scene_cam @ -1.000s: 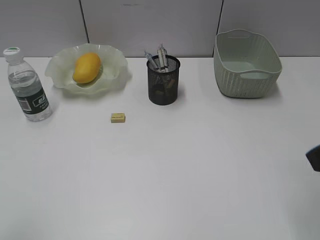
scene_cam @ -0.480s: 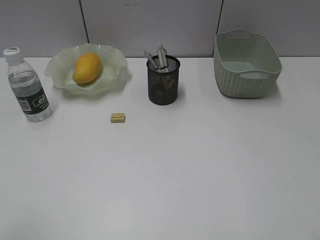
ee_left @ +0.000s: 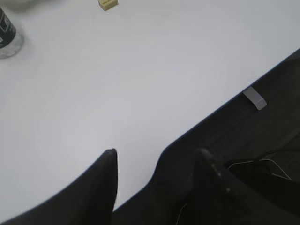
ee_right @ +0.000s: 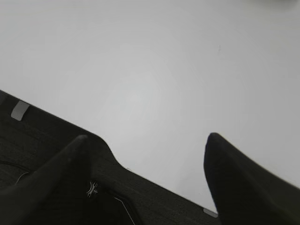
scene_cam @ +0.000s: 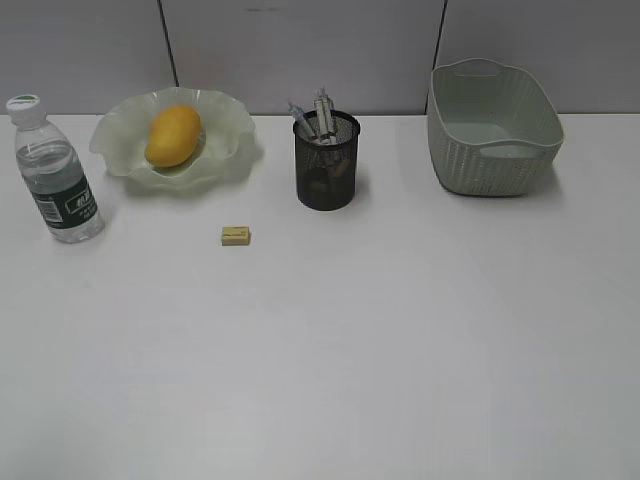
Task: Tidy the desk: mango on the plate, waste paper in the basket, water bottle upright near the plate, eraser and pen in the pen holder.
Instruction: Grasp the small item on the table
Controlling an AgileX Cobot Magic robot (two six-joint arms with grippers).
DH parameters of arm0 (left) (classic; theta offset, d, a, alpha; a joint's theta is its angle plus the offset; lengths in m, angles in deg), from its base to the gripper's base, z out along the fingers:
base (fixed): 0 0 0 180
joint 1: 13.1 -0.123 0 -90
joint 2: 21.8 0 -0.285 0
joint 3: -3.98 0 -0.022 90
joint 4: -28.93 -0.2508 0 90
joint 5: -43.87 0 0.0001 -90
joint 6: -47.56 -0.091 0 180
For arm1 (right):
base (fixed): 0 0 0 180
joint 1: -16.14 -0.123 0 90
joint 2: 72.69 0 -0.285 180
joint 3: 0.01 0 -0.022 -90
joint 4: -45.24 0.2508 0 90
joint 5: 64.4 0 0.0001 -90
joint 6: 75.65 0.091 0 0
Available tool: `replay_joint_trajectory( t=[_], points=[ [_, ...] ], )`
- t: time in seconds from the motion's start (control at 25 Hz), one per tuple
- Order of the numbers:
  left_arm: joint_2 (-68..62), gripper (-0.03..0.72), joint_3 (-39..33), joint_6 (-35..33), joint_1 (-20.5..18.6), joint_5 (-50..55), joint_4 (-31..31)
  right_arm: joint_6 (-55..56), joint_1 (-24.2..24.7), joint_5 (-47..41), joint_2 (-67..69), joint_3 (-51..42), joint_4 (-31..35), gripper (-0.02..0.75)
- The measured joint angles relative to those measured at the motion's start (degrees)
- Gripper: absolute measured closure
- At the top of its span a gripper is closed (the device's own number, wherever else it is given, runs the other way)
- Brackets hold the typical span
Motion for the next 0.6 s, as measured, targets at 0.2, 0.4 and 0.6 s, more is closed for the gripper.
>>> replay_joint_trajectory(
  t=[0.2,0.4,0.6],
  points=[
    [-0.13,0.293,1.26,0.0,0.0,-8.98,-0.84,0.0,0.0,0.04,0.0,0.0,0.0,0.153],
    [-6.43,0.293,1.62,0.0,0.0,-19.42,-1.63,0.0,0.0,0.06,0.0,0.0,0.0,0.153],
    [-21.77,0.293,3.26,0.0,0.0,-22.38,-1.7,0.0,0.0,0.11,0.0,0.0,0.0,0.153]
  ],
)
